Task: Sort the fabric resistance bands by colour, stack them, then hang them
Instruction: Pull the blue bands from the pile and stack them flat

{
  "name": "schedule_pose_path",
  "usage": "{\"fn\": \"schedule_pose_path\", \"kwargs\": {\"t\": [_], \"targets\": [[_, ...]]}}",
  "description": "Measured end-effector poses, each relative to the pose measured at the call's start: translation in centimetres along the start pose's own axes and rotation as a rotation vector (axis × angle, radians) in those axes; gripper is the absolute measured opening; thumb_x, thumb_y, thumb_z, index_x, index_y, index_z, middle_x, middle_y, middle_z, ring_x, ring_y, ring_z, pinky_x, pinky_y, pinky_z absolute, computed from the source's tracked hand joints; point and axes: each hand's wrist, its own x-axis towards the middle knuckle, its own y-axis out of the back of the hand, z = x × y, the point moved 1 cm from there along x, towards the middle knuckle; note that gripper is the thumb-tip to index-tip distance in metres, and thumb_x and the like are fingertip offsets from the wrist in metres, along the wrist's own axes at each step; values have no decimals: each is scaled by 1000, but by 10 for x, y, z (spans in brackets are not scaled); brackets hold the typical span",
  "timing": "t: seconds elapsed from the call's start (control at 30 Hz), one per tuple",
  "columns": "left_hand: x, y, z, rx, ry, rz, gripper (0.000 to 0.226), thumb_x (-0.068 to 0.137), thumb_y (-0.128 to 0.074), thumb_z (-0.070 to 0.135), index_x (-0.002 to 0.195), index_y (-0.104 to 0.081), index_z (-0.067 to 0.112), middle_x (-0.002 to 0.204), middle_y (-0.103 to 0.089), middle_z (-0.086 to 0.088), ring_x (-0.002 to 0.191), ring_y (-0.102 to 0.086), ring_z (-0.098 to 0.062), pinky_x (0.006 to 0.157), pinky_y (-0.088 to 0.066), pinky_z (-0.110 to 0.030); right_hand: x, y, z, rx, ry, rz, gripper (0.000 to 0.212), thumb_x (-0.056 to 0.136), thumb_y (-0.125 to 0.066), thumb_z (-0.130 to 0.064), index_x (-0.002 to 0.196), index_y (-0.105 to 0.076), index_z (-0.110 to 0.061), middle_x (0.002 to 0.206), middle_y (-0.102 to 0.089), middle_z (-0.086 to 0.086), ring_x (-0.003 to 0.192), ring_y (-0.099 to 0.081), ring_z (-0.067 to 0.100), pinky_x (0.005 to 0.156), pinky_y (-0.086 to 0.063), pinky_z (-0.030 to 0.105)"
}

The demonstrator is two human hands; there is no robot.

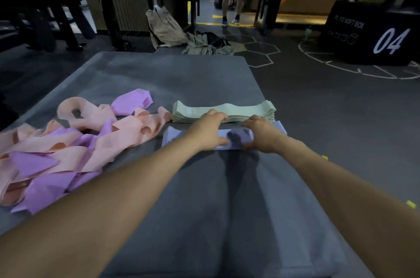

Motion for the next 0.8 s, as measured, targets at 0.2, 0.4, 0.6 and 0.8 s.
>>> {"fn": "schedule_pose_path", "kwargs": {"t": [0.2, 0.4, 0.6, 0.8], "targets": [[31, -13, 18, 308, -14, -236, 72, 72, -72, 44, 131, -42, 15, 129, -46, -6, 118, -46, -26, 93, -45, -40, 6, 21, 40, -227, 65, -170, 61, 73, -74, -34, 124, -50, -14, 126, -47, 9, 117, -46, 27, 94, -41, 33], [37, -16, 13, 295, -10, -312, 43, 67, -72, 41, 102, -59, 20, 105, -58, 1, 93, -57, -24, 80, -52, -43, 3, 21, 56, -177, 83, -213, 54, 69, -75, -27, 118, -54, -17, 115, -57, 4, 103, -54, 27, 83, -48, 34], [35, -19, 18, 261, 17, -279, 48, 67, -74, 32, 112, -58, 24, 110, -57, 3, 95, -55, -22, 79, -50, -34, -4, 20, 57, -160, 92, -154, 47, 72, -72, -25, 115, -54, -18, 114, -59, 5, 102, -54, 26, 78, -46, 33], [38, -28, 31, 219, 16, -304, 60, 67, -74, 46, 115, -54, 17, 114, -50, -2, 102, -52, -24, 89, -47, -40, 0, 17, 47, -106, 137, -154, 57, 71, -76, -36, 119, -52, -17, 119, -53, 6, 109, -52, 26, 91, -46, 36]]}}
